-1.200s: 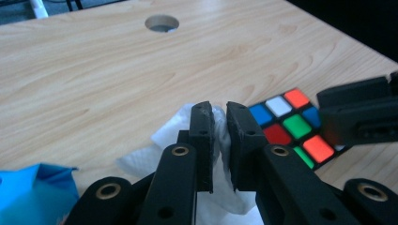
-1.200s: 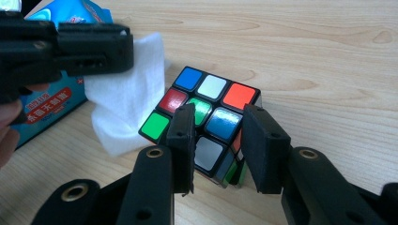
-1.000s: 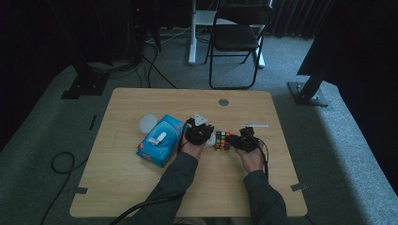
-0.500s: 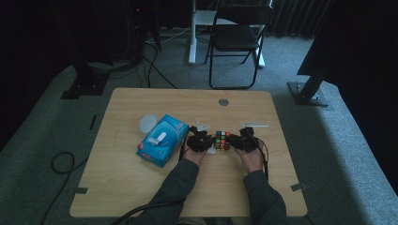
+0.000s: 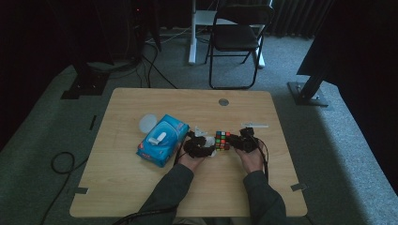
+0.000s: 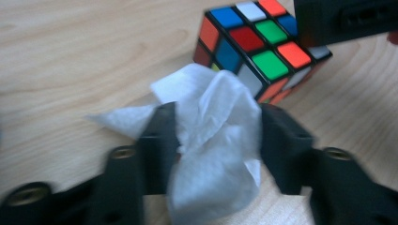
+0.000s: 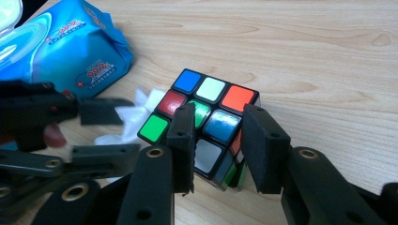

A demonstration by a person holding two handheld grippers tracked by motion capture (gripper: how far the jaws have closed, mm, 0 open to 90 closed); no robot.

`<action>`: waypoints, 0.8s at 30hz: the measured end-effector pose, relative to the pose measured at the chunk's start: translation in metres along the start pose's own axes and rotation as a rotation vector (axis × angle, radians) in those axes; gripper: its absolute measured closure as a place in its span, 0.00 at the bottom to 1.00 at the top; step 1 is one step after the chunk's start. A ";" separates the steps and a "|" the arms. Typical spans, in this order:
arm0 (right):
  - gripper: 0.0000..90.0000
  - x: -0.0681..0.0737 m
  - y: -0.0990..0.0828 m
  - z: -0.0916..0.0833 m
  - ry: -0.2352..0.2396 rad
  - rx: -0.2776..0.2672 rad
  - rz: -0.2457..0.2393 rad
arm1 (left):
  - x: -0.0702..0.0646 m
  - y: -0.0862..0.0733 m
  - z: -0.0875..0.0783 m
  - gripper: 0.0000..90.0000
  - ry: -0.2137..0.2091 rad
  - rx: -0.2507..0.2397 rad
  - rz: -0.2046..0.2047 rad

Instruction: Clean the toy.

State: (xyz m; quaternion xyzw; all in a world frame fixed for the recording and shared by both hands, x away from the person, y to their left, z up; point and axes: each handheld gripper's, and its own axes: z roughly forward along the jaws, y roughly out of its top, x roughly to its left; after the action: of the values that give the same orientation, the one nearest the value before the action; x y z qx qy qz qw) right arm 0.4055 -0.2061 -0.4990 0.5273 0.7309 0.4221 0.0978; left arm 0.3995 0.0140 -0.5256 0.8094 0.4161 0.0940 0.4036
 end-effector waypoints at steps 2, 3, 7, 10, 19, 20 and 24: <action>0.73 0.000 0.000 0.000 -0.001 0.000 -0.001 | 0.000 0.000 0.001 0.73 -0.001 0.011 0.004; 0.73 0.000 0.000 0.000 -0.001 0.000 -0.002 | 0.000 0.002 0.005 0.73 0.002 0.046 0.015; 0.73 -0.001 0.000 0.000 0.006 0.002 0.004 | 0.005 0.008 0.007 0.96 0.015 0.047 0.018; 0.73 -0.001 0.000 0.000 0.008 0.002 0.005 | 0.007 0.018 0.004 0.97 0.013 -0.006 -0.012; 0.73 -0.002 0.000 0.000 0.014 0.004 0.006 | 0.006 0.029 0.004 0.97 -0.013 -0.065 -0.043; 0.73 -0.002 0.000 0.000 0.014 0.003 0.006 | 0.006 0.026 0.004 0.97 -0.019 -0.061 -0.049; 0.73 -0.003 0.000 0.000 0.017 0.001 0.007 | 0.001 0.015 0.000 0.97 -0.075 -0.060 -0.088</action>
State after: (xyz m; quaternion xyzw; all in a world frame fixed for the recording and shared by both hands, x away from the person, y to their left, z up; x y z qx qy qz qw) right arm 0.4071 -0.2082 -0.4998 0.5262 0.7303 0.4264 0.0898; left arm 0.4092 0.0103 -0.5149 0.7809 0.4328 0.0583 0.4466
